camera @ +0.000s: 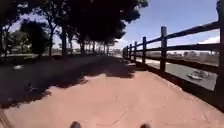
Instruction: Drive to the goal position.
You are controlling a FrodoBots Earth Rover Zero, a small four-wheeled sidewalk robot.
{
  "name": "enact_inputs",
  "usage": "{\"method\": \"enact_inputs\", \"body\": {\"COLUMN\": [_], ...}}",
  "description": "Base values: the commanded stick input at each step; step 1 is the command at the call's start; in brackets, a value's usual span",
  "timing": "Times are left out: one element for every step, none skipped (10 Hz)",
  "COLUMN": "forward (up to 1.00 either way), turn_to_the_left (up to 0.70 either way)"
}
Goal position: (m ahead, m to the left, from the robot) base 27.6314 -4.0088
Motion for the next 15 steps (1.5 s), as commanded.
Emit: {"method": "enact_inputs", "body": {"forward": [1.00,1.00,1.00,1.00,1.00,1.00,1.00,1.00,1.00,1.00,1.00,1.00,1.00,1.00,1.00], "turn_to_the_left": [0.00,0.00,0.00,0.00,0.00,0.00,0.00,0.00,0.00,0.00,0.00,0.00,0.00,0.00,0.00]}}
